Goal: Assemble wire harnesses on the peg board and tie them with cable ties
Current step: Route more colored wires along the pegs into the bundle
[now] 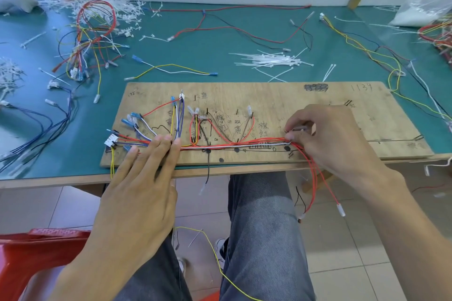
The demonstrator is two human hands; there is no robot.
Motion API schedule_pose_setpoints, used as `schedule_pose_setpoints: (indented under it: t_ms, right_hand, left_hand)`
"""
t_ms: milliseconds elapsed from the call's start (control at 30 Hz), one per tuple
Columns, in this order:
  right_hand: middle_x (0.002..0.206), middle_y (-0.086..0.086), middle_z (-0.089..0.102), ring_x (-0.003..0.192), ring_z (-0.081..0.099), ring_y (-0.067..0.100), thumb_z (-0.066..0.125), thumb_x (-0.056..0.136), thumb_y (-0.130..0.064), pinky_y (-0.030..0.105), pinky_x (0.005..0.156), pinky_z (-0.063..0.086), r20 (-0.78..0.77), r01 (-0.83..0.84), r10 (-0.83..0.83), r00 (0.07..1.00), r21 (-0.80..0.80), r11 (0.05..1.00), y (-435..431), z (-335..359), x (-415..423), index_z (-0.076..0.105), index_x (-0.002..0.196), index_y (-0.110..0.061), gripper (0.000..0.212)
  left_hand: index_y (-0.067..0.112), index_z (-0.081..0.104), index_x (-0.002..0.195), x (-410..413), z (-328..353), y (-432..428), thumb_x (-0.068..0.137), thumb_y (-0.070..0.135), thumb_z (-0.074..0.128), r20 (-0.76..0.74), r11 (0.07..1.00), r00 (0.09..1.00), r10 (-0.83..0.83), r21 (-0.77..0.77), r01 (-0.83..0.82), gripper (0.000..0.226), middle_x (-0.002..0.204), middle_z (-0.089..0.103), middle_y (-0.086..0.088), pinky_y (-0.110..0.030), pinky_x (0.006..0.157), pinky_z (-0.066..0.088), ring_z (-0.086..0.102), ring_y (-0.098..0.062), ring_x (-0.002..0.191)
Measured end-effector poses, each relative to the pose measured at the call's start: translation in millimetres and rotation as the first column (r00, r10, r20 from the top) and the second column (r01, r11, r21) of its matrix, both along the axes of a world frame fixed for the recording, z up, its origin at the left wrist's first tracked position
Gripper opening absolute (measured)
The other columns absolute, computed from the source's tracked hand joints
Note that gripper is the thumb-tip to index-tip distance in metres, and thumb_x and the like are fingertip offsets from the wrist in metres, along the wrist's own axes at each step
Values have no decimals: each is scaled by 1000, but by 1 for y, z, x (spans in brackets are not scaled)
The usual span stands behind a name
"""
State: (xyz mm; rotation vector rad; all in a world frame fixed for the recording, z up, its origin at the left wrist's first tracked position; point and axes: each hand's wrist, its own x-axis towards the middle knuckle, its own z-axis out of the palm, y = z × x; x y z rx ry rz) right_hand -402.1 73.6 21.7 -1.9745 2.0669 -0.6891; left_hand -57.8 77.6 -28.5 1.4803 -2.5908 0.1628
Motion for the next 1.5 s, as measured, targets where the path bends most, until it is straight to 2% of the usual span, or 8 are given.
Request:
schedule_pose_setpoints:
  t_ms: [267, 433, 700, 933, 1067, 1167, 1300, 1500]
  right_hand:
    - [88, -1, 72, 73, 63, 21, 86, 79, 1, 39, 68, 53, -106, -347, 342, 934, -34, 937, -18, 10, -14, 82, 79, -12, 14]
    - [80, -7, 75, 72, 68, 11, 94, 74, -9, 32, 74, 54, 93, -222, 218, 971, 33, 974, -34, 9, -20, 83, 75, -16, 13]
    - [80, -13, 70, 71, 64, 6, 89, 81, -33, 27, 69, 53, 13, -64, 65, 998, -56, 996, -12, -7, -12, 83, 81, -25, 10]
    - [92, -14, 69, 84, 65, 1, 83, 89, -20, 16, 78, 54, 165, 193, -172, 971, -122, 974, 19, -27, 9, 74, 100, -26, 15]
    - [108, -12, 68, 100, 63, 10, 79, 92, -18, 33, 92, 55, 74, 144, -135, 988, -140, 980, 45, -33, 10, 79, 104, -21, 12]
    - [91, -10, 67, 76, 58, 3, 78, 91, -9, 18, 75, 46, 43, 140, -135, 990, -141, 980, 51, -30, 5, 82, 95, -18, 10]
    - [89, -4, 67, 82, 64, 25, 70, 97, -14, 43, 72, 54, -134, 122, -128, 983, -52, 991, 50, -23, 1, 78, 96, -19, 9]
    - [96, 0, 59, 89, 60, 32, 61, 102, -15, 46, 67, 54, -279, 79, -63, 958, 45, 996, 52, -24, -1, 65, 99, -17, 5]
  left_hand:
    - [9, 30, 163, 0, -1, 0, 98, 24, 32, -16, 1000, 1000, 6, 11, -5, 67, 164, 39, -8, -53, 125, 28, 36, -26, 154]
    - [10, 29, 164, 0, -2, -1, 98, 25, 31, -17, 1000, 1000, 6, 17, -6, 68, 166, 37, -7, -53, 126, 27, 33, -25, 156]
    - [12, 28, 165, 0, -1, 0, 98, 25, 37, -34, 999, 999, 19, 28, -18, 68, 167, 37, -5, -51, 127, 26, 34, -23, 155]
    - [15, 31, 164, 0, 0, 0, 98, 25, 41, -77, 998, 997, 14, 55, -10, 67, 167, 37, -3, -50, 128, 24, 31, -20, 156]
    - [15, 35, 162, 1, 2, -1, 99, 25, 41, -80, 998, 997, 11, 62, -6, 64, 166, 38, -3, -49, 128, 24, 33, -20, 155]
    - [15, 35, 163, 1, 4, 0, 100, 26, 40, -84, 997, 996, 12, 71, -6, 64, 166, 39, -3, -48, 128, 23, 33, -21, 155]
    - [15, 33, 163, 2, 4, 0, 100, 27, 39, -83, 997, 996, 9, 79, -2, 64, 166, 37, -3, -48, 128, 24, 31, -20, 156]
    - [17, 29, 165, 2, 4, 1, 102, 29, 38, -83, 998, 996, 12, 58, -7, 64, 167, 36, -1, -48, 129, 22, 27, -20, 158]
